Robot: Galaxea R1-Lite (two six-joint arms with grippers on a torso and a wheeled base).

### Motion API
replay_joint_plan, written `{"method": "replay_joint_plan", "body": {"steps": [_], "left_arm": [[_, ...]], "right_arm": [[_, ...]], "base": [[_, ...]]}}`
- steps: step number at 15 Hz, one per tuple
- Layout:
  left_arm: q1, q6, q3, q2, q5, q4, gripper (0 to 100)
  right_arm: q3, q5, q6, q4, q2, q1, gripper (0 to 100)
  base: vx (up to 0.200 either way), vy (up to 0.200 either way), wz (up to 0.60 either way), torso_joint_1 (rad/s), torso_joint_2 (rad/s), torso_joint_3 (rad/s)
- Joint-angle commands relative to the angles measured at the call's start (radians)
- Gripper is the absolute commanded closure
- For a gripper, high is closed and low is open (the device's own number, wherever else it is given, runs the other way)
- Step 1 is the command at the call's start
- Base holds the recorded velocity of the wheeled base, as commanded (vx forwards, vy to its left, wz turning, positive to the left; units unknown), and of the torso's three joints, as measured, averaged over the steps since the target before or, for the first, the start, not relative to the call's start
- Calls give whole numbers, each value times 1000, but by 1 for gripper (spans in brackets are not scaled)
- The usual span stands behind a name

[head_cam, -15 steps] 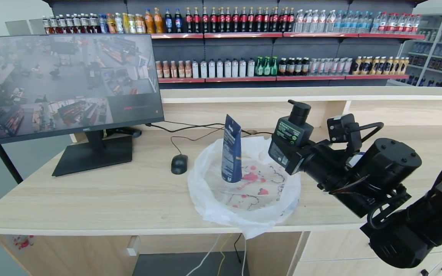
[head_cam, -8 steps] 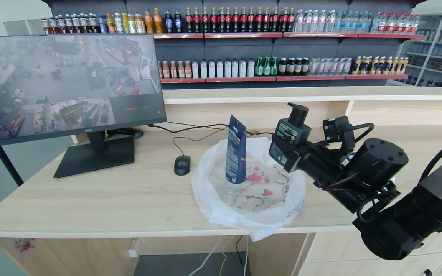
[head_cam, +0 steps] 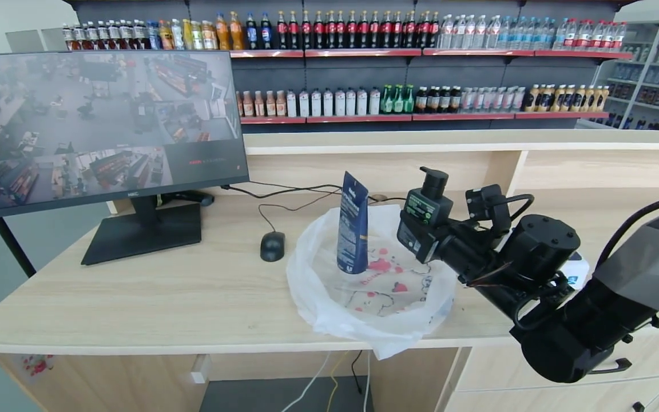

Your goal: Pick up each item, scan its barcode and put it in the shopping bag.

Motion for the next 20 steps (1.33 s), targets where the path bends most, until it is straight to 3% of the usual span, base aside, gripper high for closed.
{"method": "replay_joint_plan", "body": {"steps": [1,20], "left_arm": [[2,0,-2,0,0,0,0],[0,-2,0,0,0,-2,0]], "right_arm": [[-3,0,-1,-1,26,0,100],[-32,-3,-64,-1,165,15,100]], "base": [[0,0,0,0,0,0],[0,0,0,0,0,0]]}}
